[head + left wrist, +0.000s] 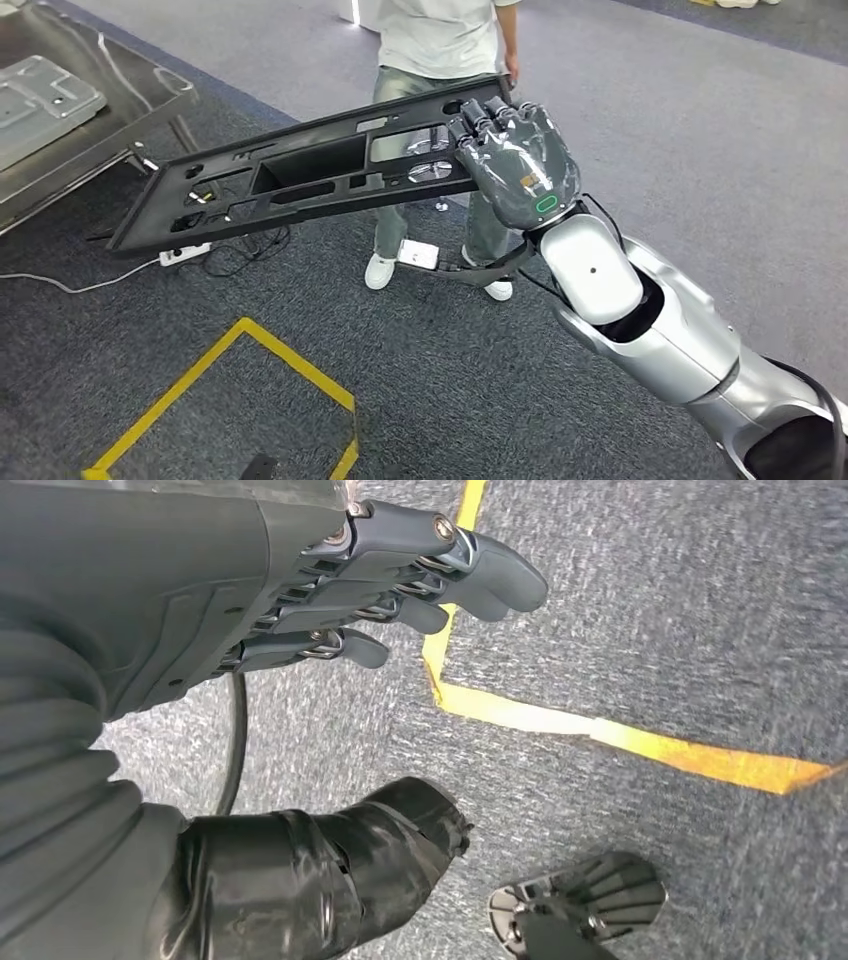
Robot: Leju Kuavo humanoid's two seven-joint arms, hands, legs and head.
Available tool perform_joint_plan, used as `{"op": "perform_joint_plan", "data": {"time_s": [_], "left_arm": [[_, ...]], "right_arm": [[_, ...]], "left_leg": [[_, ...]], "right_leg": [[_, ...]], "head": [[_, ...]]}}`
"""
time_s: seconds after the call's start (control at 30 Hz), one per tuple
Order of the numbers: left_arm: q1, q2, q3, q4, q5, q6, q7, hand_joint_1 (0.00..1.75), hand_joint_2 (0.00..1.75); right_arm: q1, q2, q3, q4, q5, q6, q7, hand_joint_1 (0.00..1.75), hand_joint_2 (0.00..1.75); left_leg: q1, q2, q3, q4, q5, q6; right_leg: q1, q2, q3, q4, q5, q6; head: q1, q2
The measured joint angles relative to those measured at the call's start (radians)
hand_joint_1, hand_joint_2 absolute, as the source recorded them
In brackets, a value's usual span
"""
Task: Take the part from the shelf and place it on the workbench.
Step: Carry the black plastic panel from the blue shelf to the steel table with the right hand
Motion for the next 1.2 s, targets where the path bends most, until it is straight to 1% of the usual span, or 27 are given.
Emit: {"op": "perform_joint_plan", "data": {"time_s": [0.03,0.07,0.1,0.13,0.2,0.23,0.27,0.3,0.33,0.4,0.47,0.5,0.53,0.6,0.63,0.67,0.73,0.77,0.8,0.83,0.87,0.9,0.97,1.03,1.07,1.13,1.2], "left_arm": [[0.001,0.000,-0.001,0.000,0.000,0.000,0.001,0.00,1.75],[0.002,0.000,-0.002,0.000,0.000,0.001,0.003,0.00,1.75],[0.004,0.000,-0.002,0.000,0.000,0.001,0.003,0.00,1.75],[0.004,0.001,-0.002,0.000,-0.001,0.001,0.003,0.00,1.75],[0.001,0.001,-0.003,0.000,-0.002,0.001,0.004,0.00,1.75],[-0.001,0.001,-0.003,0.000,-0.003,0.001,0.005,0.00,1.75],[-0.002,0.001,-0.005,0.000,-0.004,0.001,0.007,0.00,1.75],[-0.002,0.001,-0.007,0.000,-0.005,0.001,0.009,0.00,1.75],[-0.002,0.002,-0.008,0.000,-0.006,0.001,0.012,0.00,1.75],[0.000,0.002,-0.011,0.000,-0.010,0.000,0.019,0.00,1.75],[-0.001,0.002,-0.012,0.000,-0.013,-0.002,0.023,0.00,1.75],[-0.002,0.002,-0.012,0.000,-0.014,-0.003,0.024,0.00,1.75],[-0.002,0.003,-0.013,0.000,-0.015,-0.004,0.024,0.00,1.75],[0.001,0.005,-0.014,0.000,-0.016,-0.004,0.026,0.00,1.75],[0.003,0.006,-0.014,0.000,-0.016,-0.005,0.027,0.00,1.75],[0.003,0.006,-0.014,0.000,-0.017,-0.006,0.029,0.00,1.75],[0.000,0.006,-0.015,0.000,-0.019,-0.008,0.035,0.00,1.75],[-0.002,0.006,-0.015,0.000,-0.019,-0.009,0.039,0.00,1.75],[-0.003,0.007,-0.015,0.000,-0.020,-0.010,0.043,0.00,1.75],[-0.002,0.007,-0.015,0.000,-0.020,-0.010,0.046,0.00,1.75],[-0.001,0.008,-0.016,0.000,-0.020,-0.011,0.049,0.00,1.75],[-0.001,0.009,-0.016,0.000,-0.020,-0.011,0.051,0.00,1.75],[-0.001,0.013,-0.016,0.000,-0.021,-0.012,0.054,0.00,1.75],[-0.002,0.016,-0.016,0.000,-0.020,-0.012,0.055,0.00,1.75],[-0.002,0.017,-0.016,0.000,-0.020,-0.012,0.056,0.00,1.75],[0.000,0.018,-0.016,0.000,-0.019,-0.012,0.056,0.00,1.75],[0.003,0.020,-0.016,0.000,-0.018,-0.013,0.057,0.00,1.75]], "right_arm": [[0.001,0.000,0.000,0.000,0.000,0.000,0.000,1.75,1.75],[0.002,-0.001,0.000,0.000,0.000,-0.001,0.000,1.75,1.75],[0.003,-0.002,0.000,0.000,0.000,-0.001,0.000,1.75,1.75],[0.003,-0.004,0.000,-0.001,0.000,-0.001,0.000,1.75,1.75],[0.006,-0.007,0.000,-0.002,0.000,-0.001,0.000,1.75,1.75],[0.009,-0.008,0.000,-0.003,0.000,-0.001,0.000,1.75,1.75],[0.013,-0.010,0.000,-0.003,0.000,-0.001,0.000,1.75,1.75],[0.017,-0.011,0.000,-0.003,0.000,-0.001,0.000,1.75,1.75],[0.020,-0.013,0.000,-0.003,0.000,-0.001,-0.001,1.75,1.75],[0.022,-0.015,0.000,-0.003,-0.002,0.000,-0.006,1.75,1.75],[0.023,-0.019,0.000,-0.003,-0.003,0.000,-0.013,1.75,1.75],[0.025,-0.021,0.000,-0.003,-0.003,0.000,-0.015,1.75,1.75],[0.026,-0.022,0.000,-0.003,-0.004,0.000,-0.016,1.75,1.75],[0.027,-0.022,0.000,-0.003,-0.004,0.000,-0.017,1.75,1.75],[0.028,-0.022,0.000,-0.003,-0.005,-0.001,-0.019,1.75,1.75],[0.029,-0.022,0.000,-0.003,-0.005,-0.002,-0.020,1.75,1.75],[0.033,-0.023,0.000,-0.003,-0.006,-0.007,-0.024,1.75,1.75],[0.037,-0.023,0.000,-0.003,-0.007,-0.010,-0.026,1.75,1.75],[0.042,-0.023,0.000,-0.003,-0.007,-0.013,-0.028,1.75,1.75],[0.047,-0.024,0.000,-0.003,-0.008,-0.016,-0.030,1.75,1.75],[0.052,-0.024,0.000,-0.003,-0.008,-0.017,-0.031,1.75,1.75],[0.057,-0.024,0.000,-0.003,-0.008,-0.019,-0.033,1.75,1.75],[0.062,-0.024,0.000,-0.003,-0.008,-0.022,-0.033,1.75,1.75],[0.066,-0.024,0.000,-0.002,-0.008,-0.026,-0.033,1.75,1.75],[0.068,-0.024,0.000,-0.002,-0.008,-0.028,-0.033,1.75,1.75],[0.070,-0.025,0.000,-0.002,-0.008,-0.030,-0.033,1.75,1.75],[0.071,-0.027,0.000,-0.002,-0.008,-0.031,-0.033,1.75,1.75]], "left_leg": [[0.000,-0.013,0.001,-0.002,0.000,0.007],[0.002,-0.024,0.004,-0.005,0.001,0.013],[0.004,-0.034,0.010,-0.009,0.002,0.018],[0.007,-0.043,0.016,-0.013,0.002,0.024],[0.009,-0.063,0.023,-0.017,0.001,0.032],[0.009,-0.074,0.024,-0.016,0.000,0.035],[0.008,-0.087,0.025,-0.016,-0.001,0.036],[0.007,-0.101,0.025,-0.015,-0.001,0.037],[0.006,-0.114,0.026,-0.013,-0.002,0.037],[0.007,-0.143,0.028,-0.009,-0.005,0.035],[0.007,-0.168,0.024,-0.002,-0.009,0.028],[0.009,-0.177,0.019,-0.001,-0.009,0.024],[0.012,-0.187,0.014,-0.001,-0.008,0.018],[0.017,-0.200,0.010,-0.005,-0.006,0.005],[0.015,-0.185,0.009,-0.003,-0.008,-0.001],[0.012,-0.156,0.002,0.011,-0.018,-0.007],[0.010,-0.089,-0.048,0.110,-0.071,-0.018],[0.012,-0.072,-0.086,0.183,-0.102,-0.022],[0.014,-0.065,-0.122,0.250,-0.126,-0.026],[0.016,-0.063,-0.145,0.291,-0.134,-0.028],[0.017,-0.062,-0.149,0.295,-0.125,-0.030],[0.018,-0.060,-0.131,0.257,-0.098,-0.031],[0.017,-0.040,-0.054,0.110,-0.033,-0.029],[0.009,-0.014,0.001,0.008,-0.004,-0.018],[0.005,-0.009,0.006,-0.003,-0.007,-0.010],[0.002,-0.024,0.006,-0.002,-0.009,0.007],[0.006,-0.042,0.012,-0.006,-0.009,0.019]], "right_leg": [[0.000,-0.010,0.005,-0.002,-0.002,0.005],[-0.003,-0.007,0.008,-0.001,-0.006,0.012],[-0.005,0.007,0.009,0.003,-0.011,0.017],[-0.008,0.035,-0.001,0.028,-0.027,0.020],[-0.010,0.088,-0.057,0.138,-0.079,0.022],[-0.009,0.100,-0.097,0.209,-0.108,0.021],[-0.009,0.102,-0.132,0.265,-0.123,0.021],[-0.008,0.102,-0.153,0.292,-0.120,0.019],[-0.008,0.103,-0.157,0.285,-0.101,0.017],[-0.008,0.120,-0.112,0.167,-0.022,0.009],[-0.013,0.173,-0.058,0.043,0.028,0.004],[-0.014,0.192,-0.046,0.016,0.033,0.004],[-0.013,0.198,-0.042,0.010,0.029,0.003],[-0.012,0.174,-0.037,0.004,0.032,-0.001],[-0.012,0.161,-0.032,-0.001,0.033,-0.006],[-0.015,0.149,-0.027,-0.007,0.034,-0.011],[-0.013,0.121,-0.021,-0.011,0.032,-0.019],[-0.012,0.107,-0.021,-0.011,0.030,-0.022],[-0.011,0.092,-0.020,-0.010,0.028,-0.023],[-0.011,0.080,-0.020,-0.010,0.026,-0.024],[-0.011,0.069,-0.019,-0.009,0.024,-0.023],[-0.011,0.057,-0.017,-0.008,0.021,-0.021],[-0.012,0.032,-0.011,-0.004,0.013,-0.015],[-0.008,0.013,-0.004,-0.003,0.005,-0.006],[-0.006,0.006,-0.002,-0.003,0.003,0.000],[-0.003,-0.008,0.004,-0.006,-0.002,0.010],[-0.006,0.007,0.006,0.005,-0.016,0.021]], "head": [[0.001,0.000],[0.002,0.000],[0.003,0.000],[0.005,0.000],[0.009,0.000],[0.010,0.000],[0.011,0.000],[0.011,0.000],[0.011,0.000],[0.011,0.000],[0.011,0.000],[0.012,0.000],[0.012,0.000],[0.013,0.000],[0.012,0.000],[0.009,0.000],[0.004,0.000],[0.003,0.000],[0.003,0.000],[0.003,0.000],[0.003,0.000],[0.003,0.000],[0.003,0.000],[0.003,0.000],[0.005,0.000],[0.007,0.000],[0.011,0.000]]}}
